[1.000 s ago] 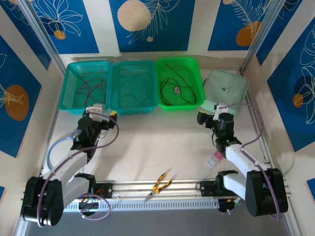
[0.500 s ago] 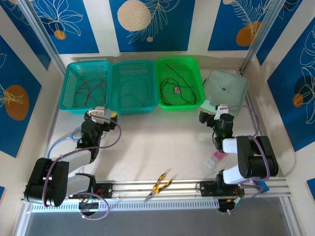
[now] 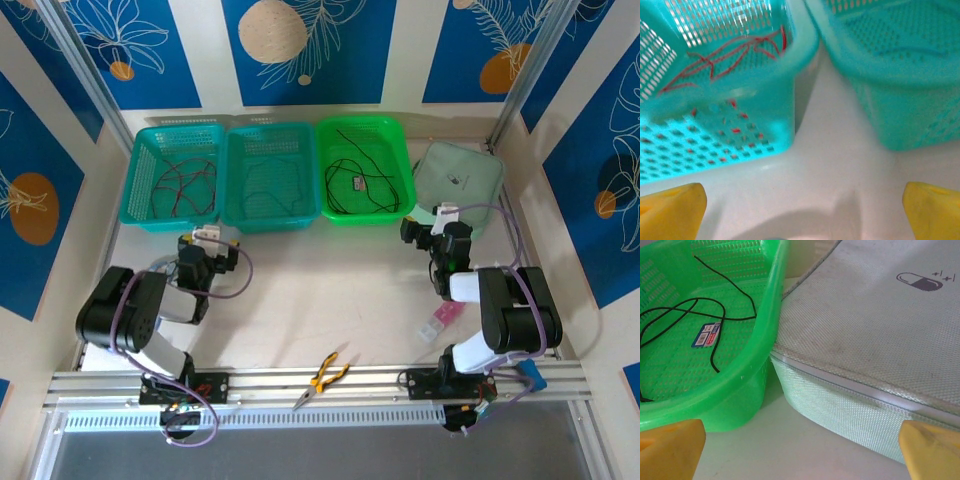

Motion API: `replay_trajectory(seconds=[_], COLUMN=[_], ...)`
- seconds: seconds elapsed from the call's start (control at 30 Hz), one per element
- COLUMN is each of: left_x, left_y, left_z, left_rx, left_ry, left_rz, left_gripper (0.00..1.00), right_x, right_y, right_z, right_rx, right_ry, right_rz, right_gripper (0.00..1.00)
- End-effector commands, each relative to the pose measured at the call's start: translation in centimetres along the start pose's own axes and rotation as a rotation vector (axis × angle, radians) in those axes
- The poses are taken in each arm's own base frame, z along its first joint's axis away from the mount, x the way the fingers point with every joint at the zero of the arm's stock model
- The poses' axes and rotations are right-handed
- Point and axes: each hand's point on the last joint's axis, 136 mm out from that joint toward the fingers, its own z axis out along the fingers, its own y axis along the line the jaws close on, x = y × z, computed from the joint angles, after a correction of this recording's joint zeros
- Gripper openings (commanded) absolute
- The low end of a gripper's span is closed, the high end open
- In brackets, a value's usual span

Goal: Untangle the cables

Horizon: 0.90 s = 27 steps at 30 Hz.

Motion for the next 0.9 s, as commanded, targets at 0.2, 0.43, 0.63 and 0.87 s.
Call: replay_trajectory(seconds=[0.2, 0.43, 0.63, 0.87], left_x=[-2.7, -2.7, -2.7, -2.6], left_y=[2.6, 2.9, 2.9, 2.9], left_z=[1.9, 2.0, 1.9, 1.9], left_rx=[-0.065, -0.067, -0.067, -0.067], left_ry=[-0.018, -0.015, -0.016, -0.015], left_rz=[-0.1, -0.112, -0.113, -0.112], left_gripper=[1.0, 1.0, 1.0, 1.0], right_x=[0.2, 0.1, 0.2, 0.2], right_y=[0.3, 0.3, 0.3, 0.5], right_z=[0.4, 0.4, 0.4, 0.4], right_rx=[-0.008, -0.007, -0.008, -0.014], right_ry=[0.019, 0.017, 0.02, 0.023], right_rz=[-0.022, -0.023, -0.024, -0.03], right_gripper=[0.99, 0.99, 0.99, 0.99])
